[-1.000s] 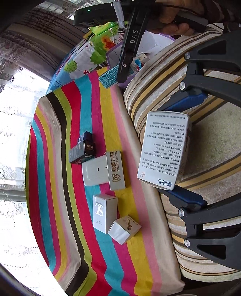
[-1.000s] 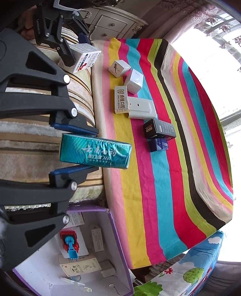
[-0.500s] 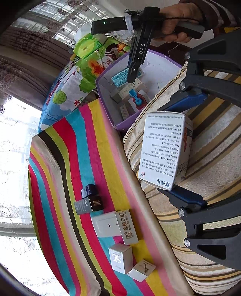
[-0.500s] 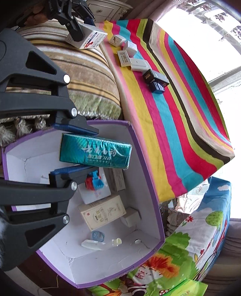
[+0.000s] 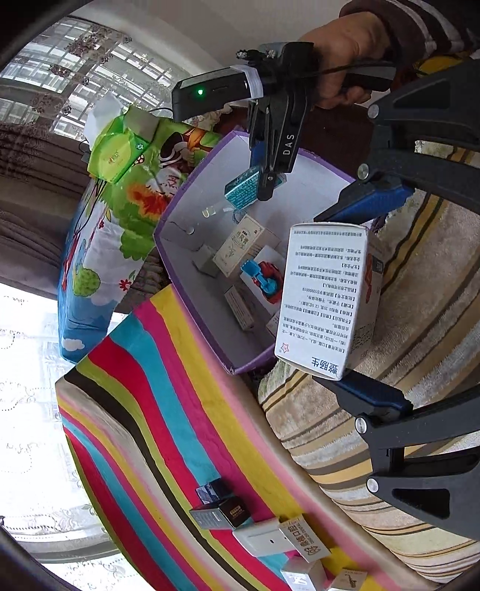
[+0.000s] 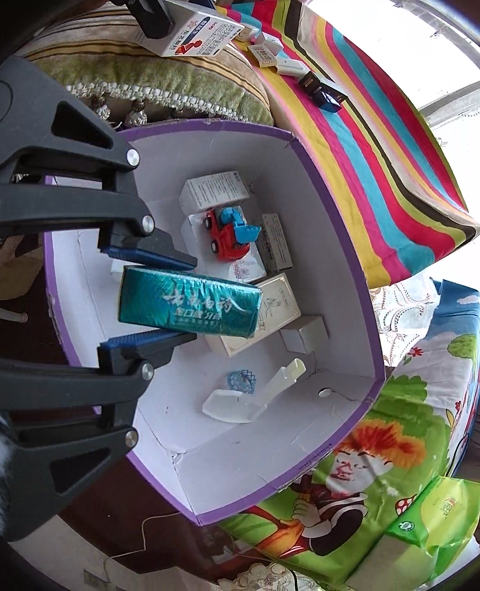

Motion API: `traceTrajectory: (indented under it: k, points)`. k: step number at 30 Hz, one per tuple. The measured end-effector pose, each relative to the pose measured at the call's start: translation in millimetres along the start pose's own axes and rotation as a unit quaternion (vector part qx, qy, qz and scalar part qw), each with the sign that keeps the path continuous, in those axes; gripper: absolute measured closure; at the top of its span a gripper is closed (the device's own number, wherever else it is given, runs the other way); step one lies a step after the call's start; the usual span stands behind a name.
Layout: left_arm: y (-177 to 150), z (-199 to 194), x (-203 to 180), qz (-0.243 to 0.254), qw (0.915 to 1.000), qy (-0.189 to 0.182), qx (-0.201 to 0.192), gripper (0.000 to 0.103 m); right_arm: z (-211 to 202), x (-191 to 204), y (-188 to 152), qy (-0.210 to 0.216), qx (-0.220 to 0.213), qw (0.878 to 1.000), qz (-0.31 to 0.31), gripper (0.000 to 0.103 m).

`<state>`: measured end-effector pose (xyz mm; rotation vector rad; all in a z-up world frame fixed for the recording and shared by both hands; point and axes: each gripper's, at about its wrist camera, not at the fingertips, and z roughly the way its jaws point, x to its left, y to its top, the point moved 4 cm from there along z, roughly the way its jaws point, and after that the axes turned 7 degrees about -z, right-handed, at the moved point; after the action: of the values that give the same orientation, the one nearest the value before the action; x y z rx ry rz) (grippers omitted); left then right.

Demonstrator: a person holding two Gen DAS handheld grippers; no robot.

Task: Organize rigid objects
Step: 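Carry the red-print box and the teal pack over the purple box with both tools, then open the right tool to drop the teal pack while the left tool releases the red-print box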

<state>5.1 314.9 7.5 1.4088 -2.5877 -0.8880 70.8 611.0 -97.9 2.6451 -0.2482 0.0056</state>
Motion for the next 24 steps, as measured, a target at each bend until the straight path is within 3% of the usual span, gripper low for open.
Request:
traceTrajectory:
  k: [7, 11, 16, 21, 24]
  points:
    - [0, 15, -31, 0.031, 0.9993, -0.016, 0.013, 0.029, 0, -15, -4, -0.02, 0.003, 1.0, -0.004, 0.067]
    - [1, 21, -38, 0.029, 0.9984, -0.042, 0.024, 0.028, 2, -15, -4, -0.032, 0.004, 0.999, -0.012, 0.067]
    - [2, 26, -36, 0.011, 0.9978, -0.056, 0.035, 0.019, 3, -13, -5, -0.036, 0.011, 0.999, -0.015, 0.066]
    - [1, 20, -31, 0.001, 0.9975, -0.065, 0.026, 0.019, 4, -11, -6, -0.033, 0.015, 0.999, -0.011, 0.046]
    - [0, 12, -26, -0.004, 0.9973, -0.073, 0.01, 0.019, 1, -7, -5, -0.038, 0.01, 0.999, -0.02, 0.043]
